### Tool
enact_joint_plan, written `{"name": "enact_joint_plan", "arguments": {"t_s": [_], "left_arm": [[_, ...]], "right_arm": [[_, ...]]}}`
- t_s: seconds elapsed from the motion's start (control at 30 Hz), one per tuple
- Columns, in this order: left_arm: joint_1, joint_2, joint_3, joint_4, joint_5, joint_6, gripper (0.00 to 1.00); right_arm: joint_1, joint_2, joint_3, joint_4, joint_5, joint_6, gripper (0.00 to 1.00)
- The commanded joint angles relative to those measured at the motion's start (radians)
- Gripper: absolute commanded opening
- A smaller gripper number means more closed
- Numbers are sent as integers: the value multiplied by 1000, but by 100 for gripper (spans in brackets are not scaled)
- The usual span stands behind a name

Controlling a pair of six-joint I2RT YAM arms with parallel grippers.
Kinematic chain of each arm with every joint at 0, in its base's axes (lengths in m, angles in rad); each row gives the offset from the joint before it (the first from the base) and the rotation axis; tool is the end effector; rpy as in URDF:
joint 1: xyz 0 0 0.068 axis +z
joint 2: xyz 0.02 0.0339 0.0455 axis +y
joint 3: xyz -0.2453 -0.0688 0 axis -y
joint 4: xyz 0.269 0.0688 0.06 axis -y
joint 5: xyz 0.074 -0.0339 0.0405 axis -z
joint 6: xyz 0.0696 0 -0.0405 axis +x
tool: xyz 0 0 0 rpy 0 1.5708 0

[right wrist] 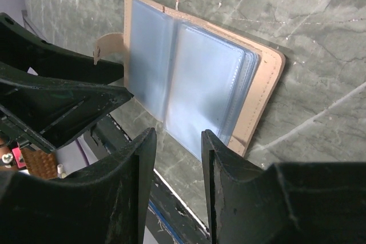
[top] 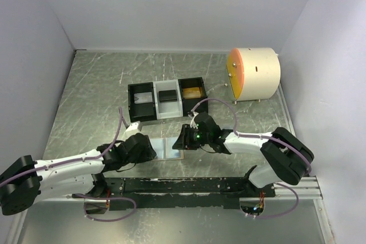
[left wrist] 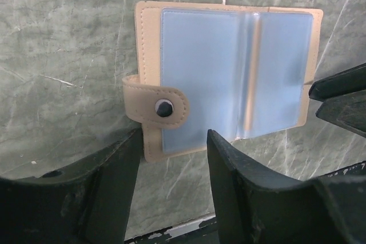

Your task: Take the credit cards out of the card holder

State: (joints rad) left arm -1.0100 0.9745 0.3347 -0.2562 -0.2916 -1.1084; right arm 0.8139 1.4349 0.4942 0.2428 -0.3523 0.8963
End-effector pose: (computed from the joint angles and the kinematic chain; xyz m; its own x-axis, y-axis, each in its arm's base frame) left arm 0.1349 -0.1771 0.0942 -0.8257 -0.2971 -0.4796 -0.0525 0.8869 -0.4590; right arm 0.1889 0.2349 0.0850 -0.9503 0.0615 -0.3053 -0.1949 0.6473 0.7369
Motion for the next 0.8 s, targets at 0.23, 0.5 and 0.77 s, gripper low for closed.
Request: {"name": "enact_joint_plan", "arguments": {"t_s": [0.23,0.5,0.77], "left_arm": [[-21,-16,-2,-58,19,-37,57],[-28,-38,-16,-88,34,-24,57],[-31,-52,-21,-77,40,-20,56]], "right_arm": [[21,-43,42,-101,169,-53,35],[40,34,58,-50,97,-51,35],[46,67,65,-51,105,-26,34]]}}
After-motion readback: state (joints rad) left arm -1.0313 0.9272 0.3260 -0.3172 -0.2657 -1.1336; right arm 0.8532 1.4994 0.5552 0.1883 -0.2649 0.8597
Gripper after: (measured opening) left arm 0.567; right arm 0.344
